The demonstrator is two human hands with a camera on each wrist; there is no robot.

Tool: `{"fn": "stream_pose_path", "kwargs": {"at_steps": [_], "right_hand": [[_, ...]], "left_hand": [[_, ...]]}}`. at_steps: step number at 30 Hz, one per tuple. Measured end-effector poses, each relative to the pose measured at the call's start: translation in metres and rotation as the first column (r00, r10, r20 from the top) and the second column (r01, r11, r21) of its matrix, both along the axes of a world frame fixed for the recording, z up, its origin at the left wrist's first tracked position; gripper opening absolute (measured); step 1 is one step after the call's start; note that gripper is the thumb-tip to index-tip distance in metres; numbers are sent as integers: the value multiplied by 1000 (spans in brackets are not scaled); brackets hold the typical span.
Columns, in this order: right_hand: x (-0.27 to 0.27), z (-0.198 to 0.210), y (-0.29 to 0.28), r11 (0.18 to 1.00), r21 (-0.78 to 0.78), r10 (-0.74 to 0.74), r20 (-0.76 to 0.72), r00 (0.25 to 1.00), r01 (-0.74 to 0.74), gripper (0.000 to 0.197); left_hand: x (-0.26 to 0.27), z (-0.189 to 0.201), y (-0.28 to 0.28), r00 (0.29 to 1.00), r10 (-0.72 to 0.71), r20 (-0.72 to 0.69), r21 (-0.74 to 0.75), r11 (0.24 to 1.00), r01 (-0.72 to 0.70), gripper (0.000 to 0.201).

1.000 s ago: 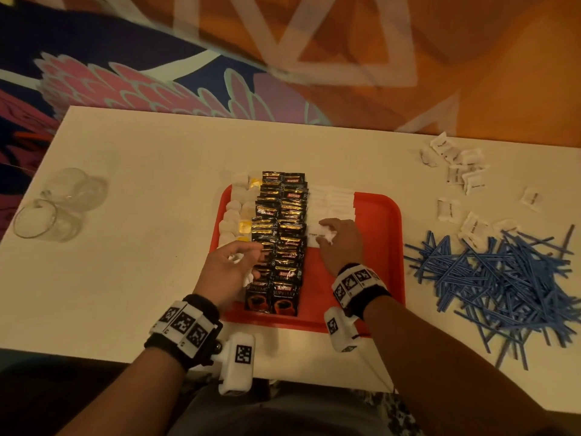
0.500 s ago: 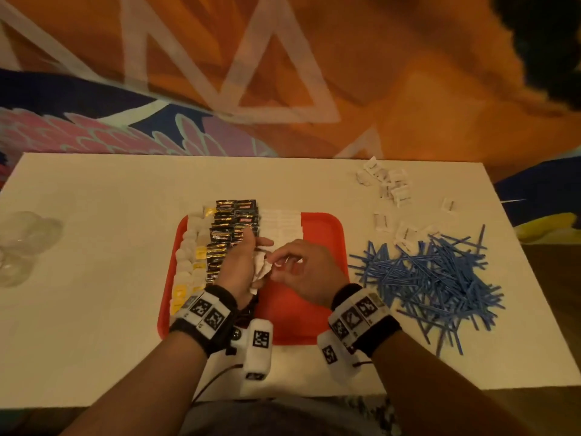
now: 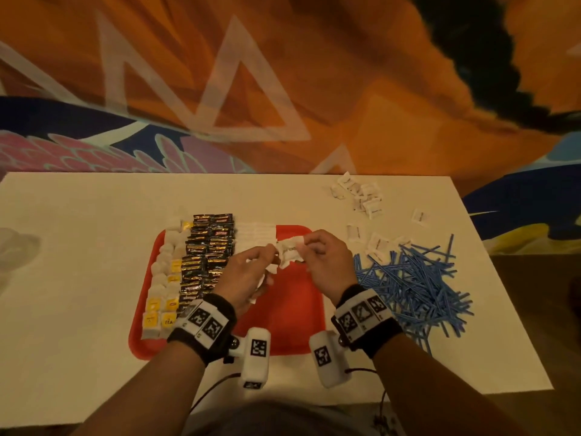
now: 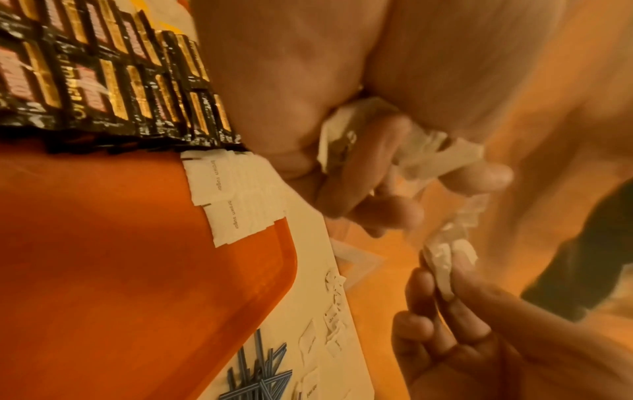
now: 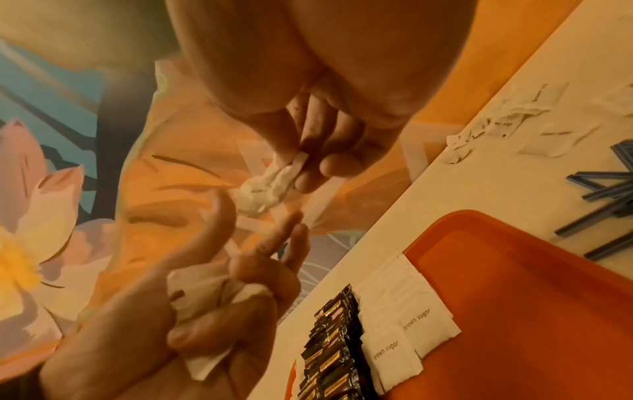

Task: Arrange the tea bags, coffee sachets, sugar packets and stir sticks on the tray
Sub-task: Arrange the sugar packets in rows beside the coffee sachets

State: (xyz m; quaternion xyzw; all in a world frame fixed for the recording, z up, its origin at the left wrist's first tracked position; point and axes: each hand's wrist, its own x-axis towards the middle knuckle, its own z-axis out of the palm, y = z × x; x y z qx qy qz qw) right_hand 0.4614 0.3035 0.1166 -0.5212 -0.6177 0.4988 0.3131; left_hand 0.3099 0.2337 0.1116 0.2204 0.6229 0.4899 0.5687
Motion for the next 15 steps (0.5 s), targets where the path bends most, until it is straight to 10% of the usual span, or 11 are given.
{"fn": "stream_pose_path", "kwargs": {"at_steps": [15], "right_hand": [[-5, -7, 0, 963, -269, -10, -121, 993, -23, 22]], "left_hand": [[-1, -4, 10, 980, 131, -148, 66, 990, -122, 7]]}}
